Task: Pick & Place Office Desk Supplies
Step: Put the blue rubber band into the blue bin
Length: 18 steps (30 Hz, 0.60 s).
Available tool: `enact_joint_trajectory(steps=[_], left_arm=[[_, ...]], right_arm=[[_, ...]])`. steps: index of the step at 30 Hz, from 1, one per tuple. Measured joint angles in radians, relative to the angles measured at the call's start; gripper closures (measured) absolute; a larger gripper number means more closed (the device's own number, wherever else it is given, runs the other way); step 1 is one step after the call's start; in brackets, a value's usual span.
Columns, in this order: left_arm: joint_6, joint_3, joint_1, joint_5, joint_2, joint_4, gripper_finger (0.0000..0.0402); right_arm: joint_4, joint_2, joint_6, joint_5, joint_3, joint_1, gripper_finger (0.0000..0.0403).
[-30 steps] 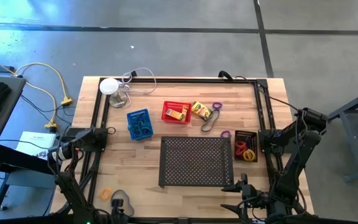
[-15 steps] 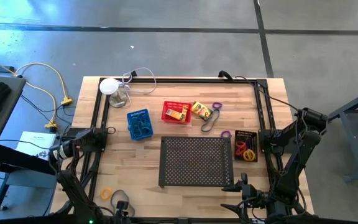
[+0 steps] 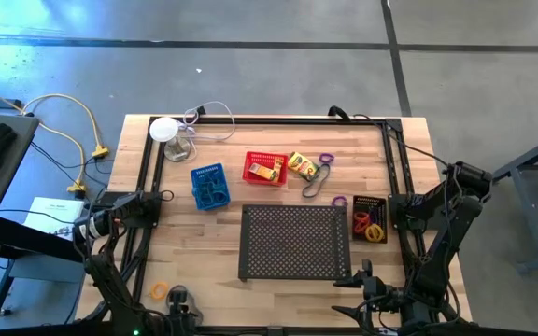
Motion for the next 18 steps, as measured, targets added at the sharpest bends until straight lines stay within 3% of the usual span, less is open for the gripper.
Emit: enact_joint_trajectory(steps=[9,18], left_arm=[[-0.104,0.001,0.003,0.071,0.008,-0.021,0.0244],[-0.154,0.003,0.012,0.08,0.045,-0.015,0.029]], right_arm=[[-0.004,0.0,0.001,0.0,0.0,0.0,0.0147],[-0.004,0.0,0.004,0.0,0.0,0.0,0.0147]])
